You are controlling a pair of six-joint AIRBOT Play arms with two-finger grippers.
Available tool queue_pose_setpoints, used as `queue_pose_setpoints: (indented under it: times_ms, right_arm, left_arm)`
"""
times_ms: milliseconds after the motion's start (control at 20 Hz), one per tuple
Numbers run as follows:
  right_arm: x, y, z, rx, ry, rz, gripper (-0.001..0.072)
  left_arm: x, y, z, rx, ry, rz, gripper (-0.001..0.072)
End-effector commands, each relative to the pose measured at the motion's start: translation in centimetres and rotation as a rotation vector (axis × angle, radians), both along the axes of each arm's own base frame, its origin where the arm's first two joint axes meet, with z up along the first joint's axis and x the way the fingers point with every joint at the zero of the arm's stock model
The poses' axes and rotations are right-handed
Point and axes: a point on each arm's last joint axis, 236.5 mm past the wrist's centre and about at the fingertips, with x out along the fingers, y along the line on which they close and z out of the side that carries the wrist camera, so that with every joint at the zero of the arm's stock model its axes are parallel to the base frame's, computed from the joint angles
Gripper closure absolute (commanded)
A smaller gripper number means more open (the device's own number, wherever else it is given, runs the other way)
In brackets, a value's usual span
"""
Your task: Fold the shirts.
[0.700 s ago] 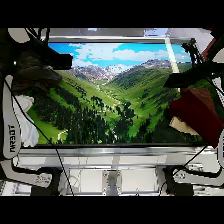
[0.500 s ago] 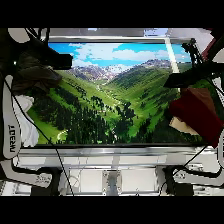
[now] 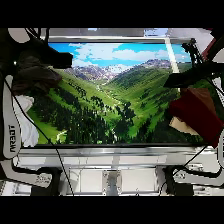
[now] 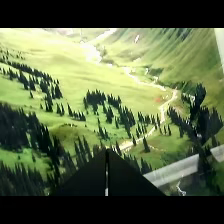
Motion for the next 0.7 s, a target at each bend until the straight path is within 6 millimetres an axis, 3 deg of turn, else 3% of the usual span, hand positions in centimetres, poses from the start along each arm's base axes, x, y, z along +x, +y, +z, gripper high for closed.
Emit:
queue_pose_setpoints:
  times_ms: [0,100,200,300,350,500,650]
  right_arm:
    - [0.2,0.0,0.1,0.000,-0.007,-0.002,0.0328]
    - [1.8,0.0,0.6,0.004,-0.075,-0.028,0.0328]
    - [3.2,0.2,1.3,0.027,-0.133,-0.057,0.0328]
    - [3.3,1.0,1.8,0.066,-0.138,-0.051,0.0329]
    - [3.3,1.3,1.9,0.082,-0.140,-0.049,0.0328]
    - [3.3,1.8,2.2,0.105,-0.140,-0.051,0.0328]
    - [3.5,2.2,2.5,0.131,-0.147,-0.063,0.0328]
  left_arm:
    - [2.9,2.8,0.8,0.133,-0.141,0.026,0.0683]
    - [3.8,10.9,1.0,0.423,-0.163,0.201,0.0683]
    - [2.6,18.9,1.8,0.640,-0.125,0.371,0.0673]
    - [1.2,24.2,0.7,0.580,-0.050,0.542,0.0294]
    - [-0.2,27.1,-0.5,0.543,0.015,0.637,0.0261]
    - [-5.1,33.9,-5.6,0.483,0.251,0.788,0.0259]
    - [-9.4,37.6,-11.1,0.366,0.430,0.857,0.0258]
